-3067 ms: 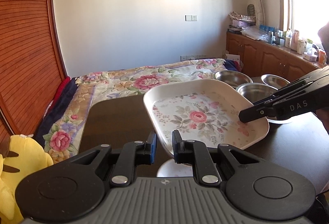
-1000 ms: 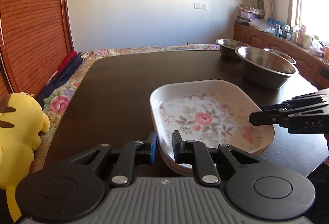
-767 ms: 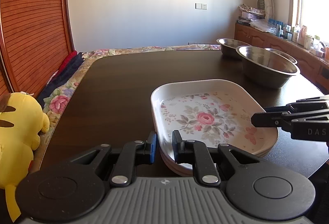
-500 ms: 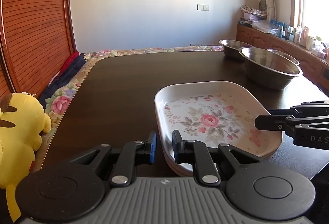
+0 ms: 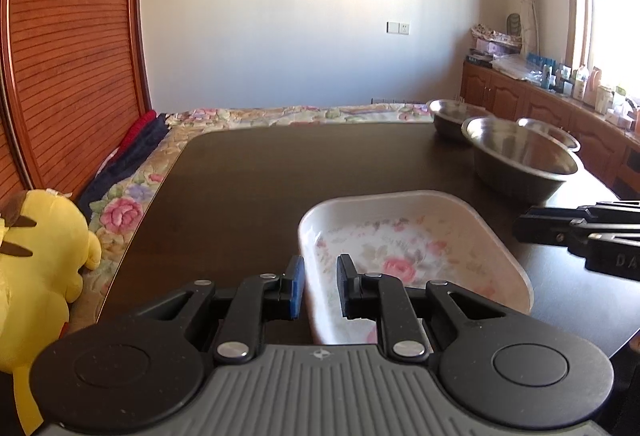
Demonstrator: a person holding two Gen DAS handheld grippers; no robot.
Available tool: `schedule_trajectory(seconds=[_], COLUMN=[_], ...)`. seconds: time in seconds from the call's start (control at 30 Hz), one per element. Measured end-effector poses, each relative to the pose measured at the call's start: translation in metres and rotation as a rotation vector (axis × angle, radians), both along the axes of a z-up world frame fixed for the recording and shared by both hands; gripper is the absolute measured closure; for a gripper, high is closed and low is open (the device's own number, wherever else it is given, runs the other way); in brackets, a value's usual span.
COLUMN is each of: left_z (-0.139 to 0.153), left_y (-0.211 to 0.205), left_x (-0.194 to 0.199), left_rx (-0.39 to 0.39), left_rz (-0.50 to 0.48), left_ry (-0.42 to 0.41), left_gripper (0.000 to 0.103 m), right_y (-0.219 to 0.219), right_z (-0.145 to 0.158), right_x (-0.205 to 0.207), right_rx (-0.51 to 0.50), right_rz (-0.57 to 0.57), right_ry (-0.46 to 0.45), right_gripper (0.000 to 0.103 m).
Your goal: Organize plates and bowls
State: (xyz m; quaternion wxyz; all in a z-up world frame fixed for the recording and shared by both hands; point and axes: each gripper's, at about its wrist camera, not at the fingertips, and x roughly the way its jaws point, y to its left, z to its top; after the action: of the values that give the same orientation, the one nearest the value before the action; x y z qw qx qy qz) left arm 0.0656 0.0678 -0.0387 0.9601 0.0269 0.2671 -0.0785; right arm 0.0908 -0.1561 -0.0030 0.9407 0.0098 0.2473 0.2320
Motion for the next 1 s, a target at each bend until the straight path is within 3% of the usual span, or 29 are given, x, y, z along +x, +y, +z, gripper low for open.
schedule_trajectory(seconds=[0.3, 0.8, 0.87, 1.0], left_z=[0.014, 0.007, 0.008, 0.010], left_y=[-0.037, -0.108, -0.115, -0.128], left_x=[0.018, 0.058, 0.065, 0.076], left_rx=[-0.020, -0.046, -0.050, -0.036], left_rz=[-0.050, -0.079, -0.082, -0.089], left_ry=[-0.027, -0.020, -0.018, -0.026], left_gripper=[0.080, 0.057, 0.053, 0.043], right_y=[-0.039, -0.127, -0.138, -0.148], right_z=[0.029, 0.023, 0.021, 0.018], right_x=[0.003, 0.027, 0.032, 0.043], right_rx=[0.006, 0.039, 0.056, 0.062], right_rz=[-0.062, -0.235, -0.247, -0.258], right_ry=[-0.122, -0.192, -0.190, -0.203], right_gripper=[0.079, 0.079, 0.073, 0.048])
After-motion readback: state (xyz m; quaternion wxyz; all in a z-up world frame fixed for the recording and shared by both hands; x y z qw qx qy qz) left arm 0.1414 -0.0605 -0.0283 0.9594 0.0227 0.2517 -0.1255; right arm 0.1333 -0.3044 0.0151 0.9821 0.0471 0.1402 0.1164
